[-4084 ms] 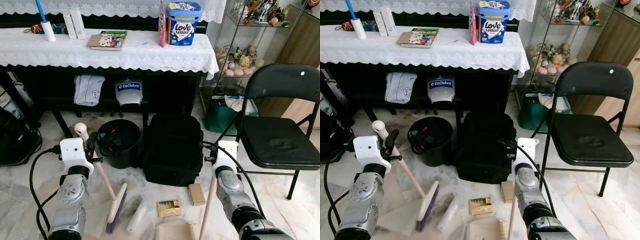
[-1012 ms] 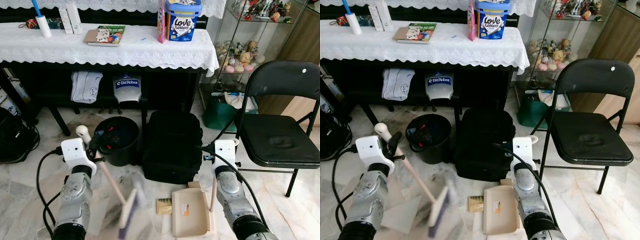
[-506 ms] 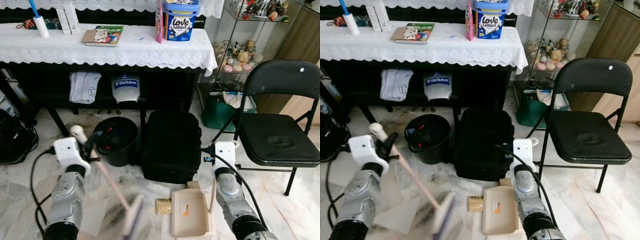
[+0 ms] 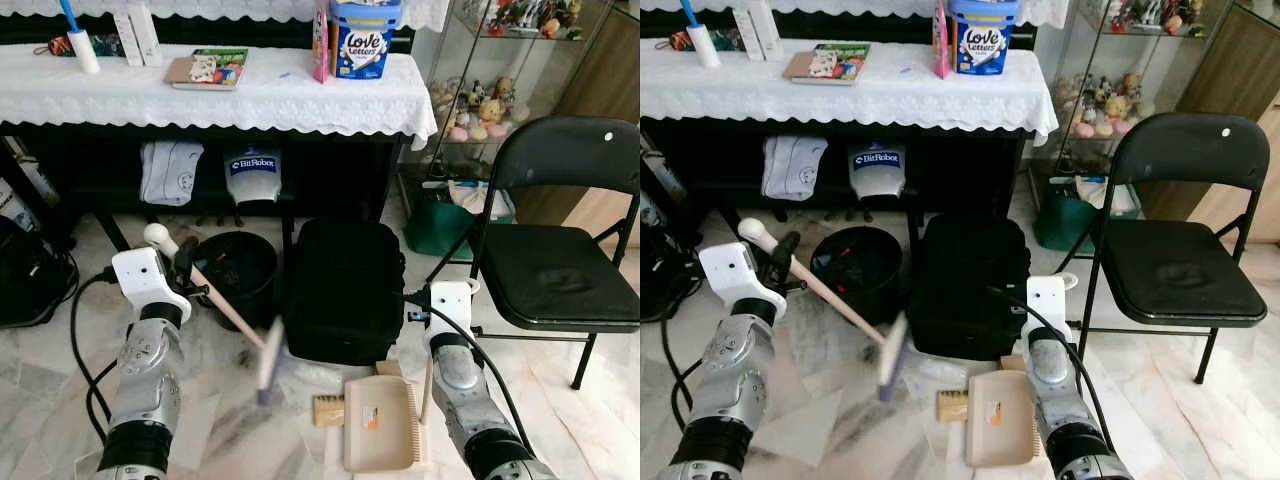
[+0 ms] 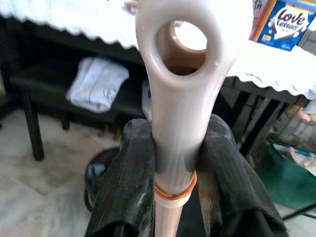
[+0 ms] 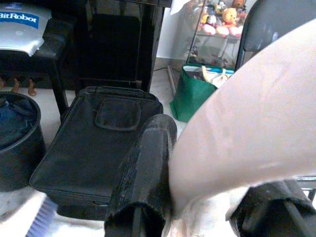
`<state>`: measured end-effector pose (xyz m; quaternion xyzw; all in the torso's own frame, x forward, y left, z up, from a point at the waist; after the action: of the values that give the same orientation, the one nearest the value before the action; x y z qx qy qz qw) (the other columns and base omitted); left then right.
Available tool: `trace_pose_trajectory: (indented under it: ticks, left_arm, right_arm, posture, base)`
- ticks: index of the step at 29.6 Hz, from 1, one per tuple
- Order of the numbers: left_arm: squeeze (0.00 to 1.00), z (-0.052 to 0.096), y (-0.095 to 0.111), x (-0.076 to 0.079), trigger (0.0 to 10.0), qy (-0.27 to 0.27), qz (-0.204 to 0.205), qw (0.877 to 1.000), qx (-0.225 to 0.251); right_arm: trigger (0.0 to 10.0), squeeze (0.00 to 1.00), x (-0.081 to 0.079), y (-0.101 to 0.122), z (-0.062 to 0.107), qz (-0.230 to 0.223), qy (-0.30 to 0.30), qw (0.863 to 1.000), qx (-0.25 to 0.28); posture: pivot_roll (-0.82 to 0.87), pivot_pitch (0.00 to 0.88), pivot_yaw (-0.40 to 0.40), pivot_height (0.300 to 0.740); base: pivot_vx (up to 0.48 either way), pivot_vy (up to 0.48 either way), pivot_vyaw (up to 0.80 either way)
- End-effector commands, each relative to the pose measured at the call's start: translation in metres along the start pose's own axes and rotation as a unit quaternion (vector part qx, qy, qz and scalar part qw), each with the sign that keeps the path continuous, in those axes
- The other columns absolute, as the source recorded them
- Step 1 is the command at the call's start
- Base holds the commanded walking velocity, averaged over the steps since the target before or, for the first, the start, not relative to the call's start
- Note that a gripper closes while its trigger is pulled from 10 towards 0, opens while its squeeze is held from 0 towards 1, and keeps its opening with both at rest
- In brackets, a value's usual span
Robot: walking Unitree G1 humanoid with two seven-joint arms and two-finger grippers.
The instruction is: Sweep floor
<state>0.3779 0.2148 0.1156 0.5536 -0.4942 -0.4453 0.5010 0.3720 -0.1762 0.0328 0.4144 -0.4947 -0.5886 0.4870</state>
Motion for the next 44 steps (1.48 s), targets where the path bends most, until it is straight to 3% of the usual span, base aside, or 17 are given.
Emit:
trace_pose_trajectory:
  ticks: [1,4,12,16,20,26,32,33,35,39,44]
  left_arm:
    - [0.00,-0.001,-0.002,0.003,10.0,-0.012,0.013,1.000,-0.009]
    - [0.00,0.001,-0.012,0.012,10.0,-0.039,0.033,0.998,-0.035]
    - [0.00,0.010,-0.028,0.032,10.0,-0.125,0.031,0.989,-0.077]
    - [0.00,0.014,-0.028,0.036,10.0,-0.177,-0.018,0.981,-0.081]
    - [0.00,0.018,-0.023,0.033,10.0,-0.219,-0.064,0.970,-0.083]
    - [0.00,0.023,-0.015,0.013,10.0,-0.268,-0.122,0.951,-0.097]
    - [0.00,0.028,-0.014,0.008,10.0,-0.290,-0.141,0.940,-0.108]
    - [0.00,0.027,-0.012,0.005,10.0,-0.287,-0.150,0.940,-0.105]
    - [0.00,0.014,0.002,-0.007,10.0,-0.237,-0.164,0.955,-0.073]
    - [0.00,0.001,0.018,-0.015,10.0,-0.169,-0.166,0.971,-0.029]
    - [0.00,-0.006,0.030,-0.021,10.0,-0.094,-0.155,0.983,0.010]
  right_arm:
    - [10.0,0.00,0.003,0.003,-0.001,0.003,-0.003,1.000,0.007]
    - [10.0,0.00,0.005,0.002,-0.001,0.003,-0.005,1.000,0.005]
    - [10.0,0.00,0.005,0.002,-0.002,0.003,-0.005,1.000,0.004]
    - [10.0,0.00,0.004,0.001,-0.001,0.004,-0.005,1.000,0.002]
    - [10.0,0.00,0.004,0.001,-0.002,0.004,-0.004,1.000,0.001]
    - [10.0,0.00,0.002,-0.001,-0.002,0.005,-0.003,1.000,-0.002]
    - [10.0,0.00,0.000,-0.001,-0.002,0.005,0.000,1.000,-0.003]
    - [10.0,0.00,0.000,-0.001,-0.002,0.004,0.000,1.000,-0.003]
    - [10.0,0.00,-0.001,0.000,-0.002,0.004,0.001,1.000,-0.003]
    - [10.0,0.00,-0.001,0.000,-0.003,0.004,0.001,1.000,-0.002]
    - [10.0,0.00,0.001,-0.001,-0.002,0.004,0.000,1.000,-0.002]
  posture:
    - [0.04,0.068,-0.014,0.740]
    - [0.04,0.068,-0.015,0.740]
    - [0.04,0.059,-0.015,0.740]
    - [0.04,0.043,-0.014,0.740]
    - [0.04,0.043,-0.014,0.740]
    - [0.05,0.022,-0.011,0.740]
    - [0.06,0.014,-0.012,0.740]
    - [0.06,0.014,-0.012,0.740]
    - [0.06,0.012,-0.012,0.740]
    - [0.05,0.020,-0.012,0.740]
    - [0.04,0.024,-0.012,0.740]
  base:
    - [0.000,0.000,0.00]
    - [0.000,0.000,0.00]
    - [0.000,0.000,0.00]
    - [0.000,0.000,0.00]
    - [0.000,0.000,0.00]
    - [0.000,0.000,0.00]
    - [0.000,0.000,0.00]
    - [0.000,0.000,0.00]
    - [0.000,0.000,0.00]
    - [0.000,0.000,0.00]
    - [0.000,0.000,0.00]
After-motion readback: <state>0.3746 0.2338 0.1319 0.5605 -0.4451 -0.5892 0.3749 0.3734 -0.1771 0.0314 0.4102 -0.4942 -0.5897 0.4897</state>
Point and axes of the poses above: a point about 5 cm out from each wrist's last joint towards the gripper, its own z axis pointing back from the gripper into the wrist, its own y axis along the axis of the wrist's last joint, x = y × z, the point moved 6 cm from there along -z, pointing out of the wrist towards the gripper, and after that the axes turned 12 degrees about -z, right-handed, at the moved point
